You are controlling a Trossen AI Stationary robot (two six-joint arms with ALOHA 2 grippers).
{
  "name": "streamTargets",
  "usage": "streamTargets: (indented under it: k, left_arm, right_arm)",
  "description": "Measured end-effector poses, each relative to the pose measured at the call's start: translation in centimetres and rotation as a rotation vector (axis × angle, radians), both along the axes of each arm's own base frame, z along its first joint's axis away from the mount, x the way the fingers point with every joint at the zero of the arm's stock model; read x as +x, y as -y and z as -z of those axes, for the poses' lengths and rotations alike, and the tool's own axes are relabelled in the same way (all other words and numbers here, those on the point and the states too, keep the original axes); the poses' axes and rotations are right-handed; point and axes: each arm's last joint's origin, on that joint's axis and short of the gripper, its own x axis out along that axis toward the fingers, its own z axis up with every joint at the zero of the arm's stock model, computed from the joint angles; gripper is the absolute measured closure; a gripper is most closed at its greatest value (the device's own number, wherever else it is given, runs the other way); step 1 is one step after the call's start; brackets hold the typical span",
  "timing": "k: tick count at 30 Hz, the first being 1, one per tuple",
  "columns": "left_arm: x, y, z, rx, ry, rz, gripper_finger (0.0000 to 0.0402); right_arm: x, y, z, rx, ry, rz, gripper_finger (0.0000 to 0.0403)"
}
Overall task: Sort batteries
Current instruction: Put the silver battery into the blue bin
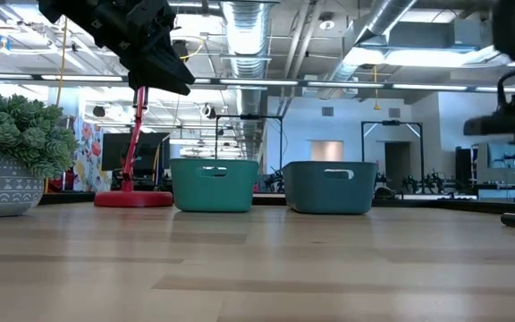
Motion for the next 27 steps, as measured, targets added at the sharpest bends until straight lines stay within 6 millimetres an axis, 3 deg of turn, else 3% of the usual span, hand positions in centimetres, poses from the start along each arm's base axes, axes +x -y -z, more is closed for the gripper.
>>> streamTargets:
  k: [22, 27]
  left_arm:
    - [0.0, 0.0, 0.0, 0.000, 0.000, 0.000, 0.0219]
    - [0.0, 0.0, 0.0, 0.000, 0.000, 0.000, 0.0219]
  right_arm:
    - [1.7, -0.7, 3.7, -0.080, -0.164, -0.001, 0.0285]
    - [1.9, -0.8, 4.3, -0.085, -0.184, -0.008, 0.0315]
